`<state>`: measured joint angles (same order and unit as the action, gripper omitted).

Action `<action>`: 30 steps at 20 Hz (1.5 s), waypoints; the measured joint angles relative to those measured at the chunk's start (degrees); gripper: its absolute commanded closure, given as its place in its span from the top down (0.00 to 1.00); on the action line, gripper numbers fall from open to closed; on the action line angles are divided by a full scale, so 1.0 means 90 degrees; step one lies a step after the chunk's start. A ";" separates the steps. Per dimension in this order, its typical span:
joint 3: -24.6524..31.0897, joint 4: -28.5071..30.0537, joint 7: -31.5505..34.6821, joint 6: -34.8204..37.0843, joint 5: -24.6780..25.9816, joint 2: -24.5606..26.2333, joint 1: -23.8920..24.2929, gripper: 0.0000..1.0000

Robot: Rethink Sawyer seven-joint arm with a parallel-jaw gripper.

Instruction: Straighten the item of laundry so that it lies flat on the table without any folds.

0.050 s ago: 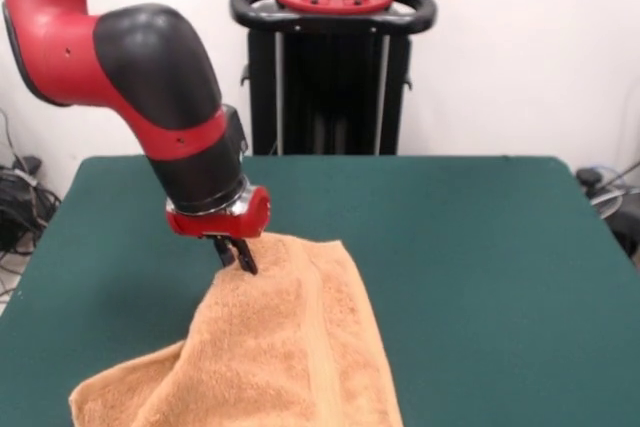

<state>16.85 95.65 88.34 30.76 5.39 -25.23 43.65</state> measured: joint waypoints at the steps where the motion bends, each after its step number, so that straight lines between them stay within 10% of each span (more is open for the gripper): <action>1: 0.0046 0.0017 0.0000 0.0000 -0.0068 -0.0043 0.0027 0.00; 19: 0.0282 0.0159 0.0000 0.0909 -0.0949 -0.0950 0.0082 0.00; 20: 0.0235 0.0150 0.0000 0.0908 -0.0918 -0.0934 -0.0025 1.00; 30: -0.0438 0.0000 0.0000 0.0733 0.0080 -0.0866 -0.0994 1.00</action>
<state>12.91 95.65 88.34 37.36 6.11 -33.02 34.70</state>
